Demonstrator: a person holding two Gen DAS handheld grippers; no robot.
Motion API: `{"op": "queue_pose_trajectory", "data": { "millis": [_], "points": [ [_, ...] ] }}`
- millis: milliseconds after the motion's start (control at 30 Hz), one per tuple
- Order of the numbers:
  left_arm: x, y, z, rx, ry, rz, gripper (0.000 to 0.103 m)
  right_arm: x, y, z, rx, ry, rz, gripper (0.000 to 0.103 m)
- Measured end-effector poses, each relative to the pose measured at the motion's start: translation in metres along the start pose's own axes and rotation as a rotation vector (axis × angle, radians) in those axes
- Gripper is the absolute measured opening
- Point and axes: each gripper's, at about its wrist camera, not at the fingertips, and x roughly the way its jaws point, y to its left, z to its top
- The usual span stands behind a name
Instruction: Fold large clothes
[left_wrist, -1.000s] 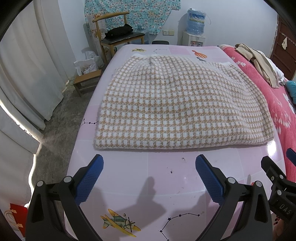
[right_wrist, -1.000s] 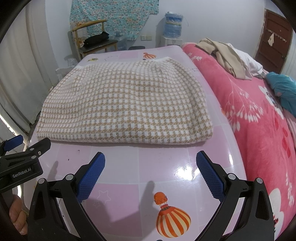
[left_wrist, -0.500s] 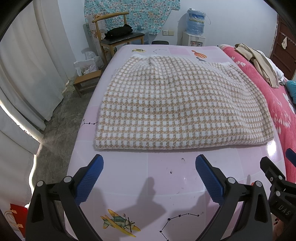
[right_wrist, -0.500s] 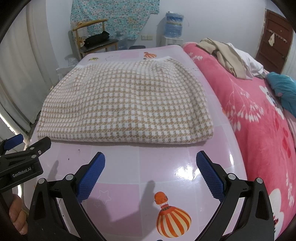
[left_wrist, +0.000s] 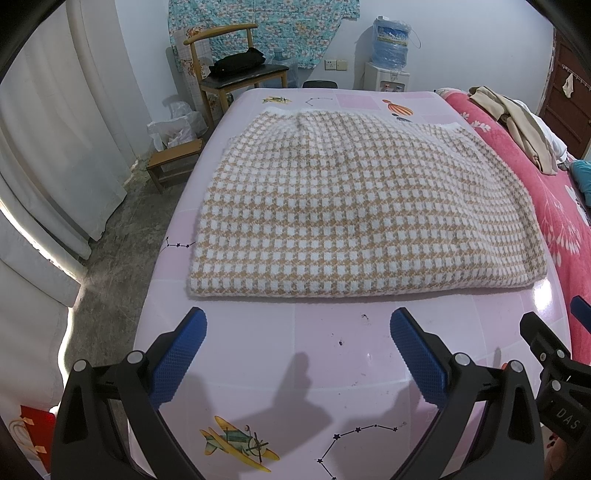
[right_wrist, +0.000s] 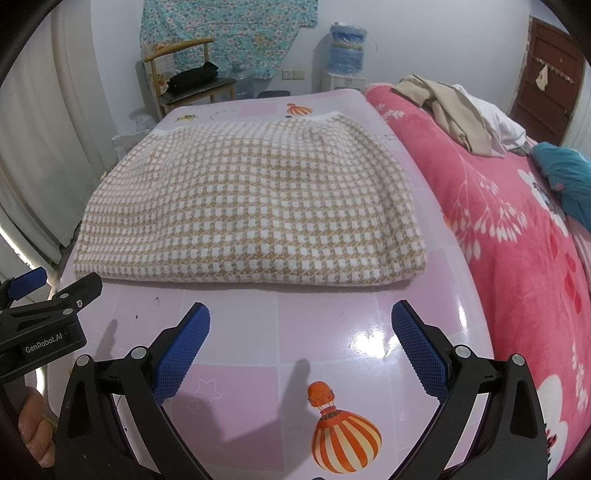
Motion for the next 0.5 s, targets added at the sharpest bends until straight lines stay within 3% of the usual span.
{"op": "queue_pose_trajectory", "data": {
  "millis": [500],
  "points": [
    [0.0024, -0.0004, -0.0012, -0.005, 0.008, -0.001, 0.098, 0.0001, -0.0022, -0.0006, -0.001, 0.001, 0.002, 0.095]
  ]
}}
